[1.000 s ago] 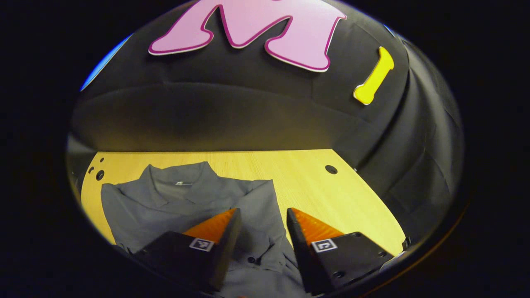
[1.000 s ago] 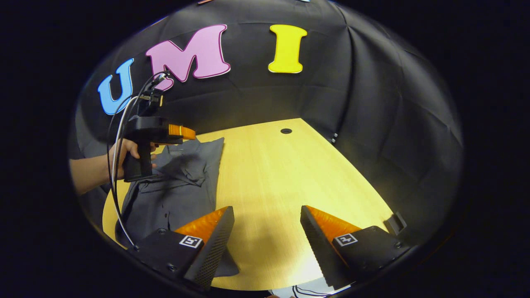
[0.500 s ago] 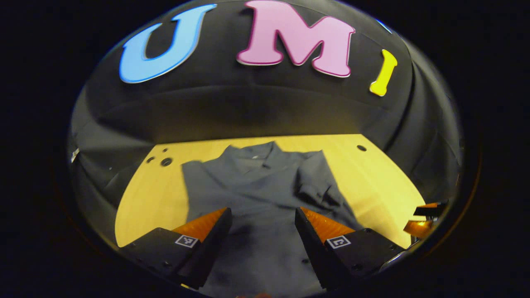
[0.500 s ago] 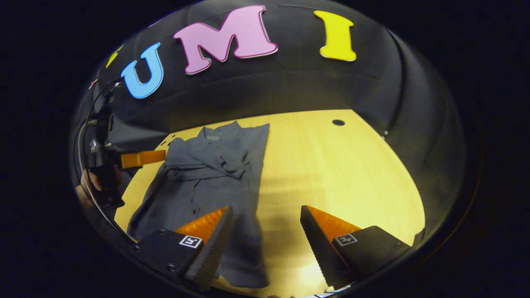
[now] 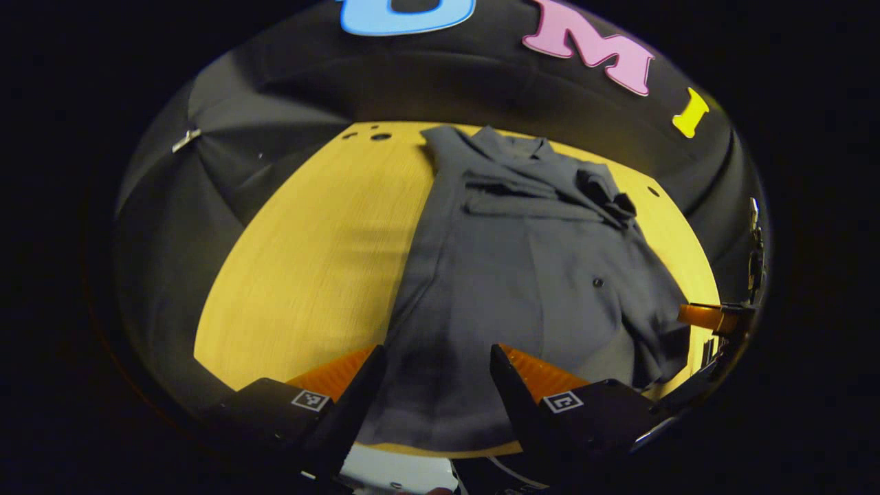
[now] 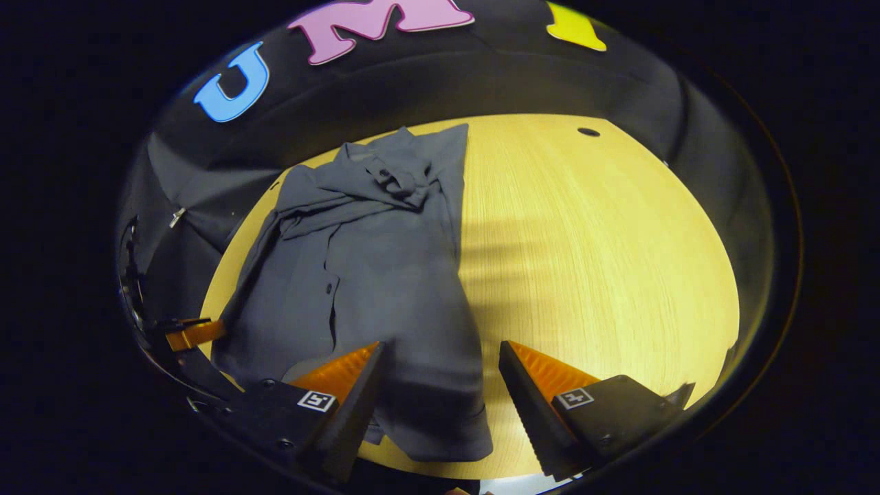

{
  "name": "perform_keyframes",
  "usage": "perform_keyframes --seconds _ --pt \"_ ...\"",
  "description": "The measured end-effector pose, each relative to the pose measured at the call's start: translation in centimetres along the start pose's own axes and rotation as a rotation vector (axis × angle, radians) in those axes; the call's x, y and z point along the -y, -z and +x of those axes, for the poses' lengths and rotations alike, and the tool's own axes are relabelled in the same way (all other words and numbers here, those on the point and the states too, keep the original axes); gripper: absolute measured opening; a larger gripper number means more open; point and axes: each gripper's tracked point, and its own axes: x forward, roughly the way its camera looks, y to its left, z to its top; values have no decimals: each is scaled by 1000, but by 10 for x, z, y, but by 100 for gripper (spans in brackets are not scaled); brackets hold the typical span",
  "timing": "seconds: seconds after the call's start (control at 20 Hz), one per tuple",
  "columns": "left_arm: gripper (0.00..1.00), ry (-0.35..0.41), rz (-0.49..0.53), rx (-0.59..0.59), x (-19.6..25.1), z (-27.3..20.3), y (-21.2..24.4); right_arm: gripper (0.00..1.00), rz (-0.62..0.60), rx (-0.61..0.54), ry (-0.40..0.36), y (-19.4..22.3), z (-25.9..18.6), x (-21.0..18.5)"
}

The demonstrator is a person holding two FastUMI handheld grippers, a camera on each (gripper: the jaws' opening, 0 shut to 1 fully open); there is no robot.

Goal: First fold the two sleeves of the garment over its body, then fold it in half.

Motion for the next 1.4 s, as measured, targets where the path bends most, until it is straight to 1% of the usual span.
perform_keyframes --seconds 0.15,0.25,0.3,0.4,0.45,0.5,0.55,0.6,0.65,0.7,0.75,0.8,0.85,0.95,1.0,1.05,1.1,1.15,1.2,1.3,1.4 --pt "97 -12 8 -26 -12 3 20 100 43 -27 15 18 2 -1" --pt "98 -29 24 -38 -14 4 24 100 44 -45 17 29 0 -11" --pt "100 -45 32 -22 -18 2 23 100 35 -48 18 30 3 -16" --pt "93 -43 31 2 -17 7 23 99 2 -51 33 36 8 -23" --pt "96 -50 26 -10 -20 6 28 99 -13 -62 46 40 11 -26" --pt "96 -59 19 -27 -22 6 33 100 -33 -53 68 40 13 -27" --pt "93 -58 6 -40 -25 7 37 100 -50 -61 68 42 16 -31" --pt "96 -51 -12 -54 -26 9 43 100 -70 -64 86 44 13 -34" --pt "96 -49 -30 -71 -28 12 52 100 -91 -71 102 45 14 -36" --pt "98 -58 -21 -58 -30 13 49 99 -121 -71 127 44 18 -38" --pt "99 -52 -2 -61 -24 15 52 97 -146 -79 134 45 22 -42" --pt "94 -47 24 -57 -19 15 51 90 -149 -75 122 45 22 -47" --pt "84 -32 38 -62 -12 17 52 82 -132 -90 110 47 24 -55" --pt "64 -26 59 -59 -3 18 50 43 -108 -98 108 50 27 -62" --pt "47 -24 64 -51 1 19 49 25 -95 -95 106 49 28 -66" --pt "31 -17 63 -46 6 18 47 19 -86 -101 97 50 27 -67" --pt "21 -17 60 -40 7 19 49 12 -78 -102 80 48 27 -69" --pt "16 -16 57 -34 8 19 47 12 -60 -115 69 52 29 -68" --pt "10 -8 53 -32 9 19 47 6 -52 -121 56 49 27 -68" --pt "6 31 25 -30 13 17 45 6 -52 -128 49 48 26 -67" --pt "6 61 1 -11 16 10 38 6 -68 -110 38 42 20 -69"
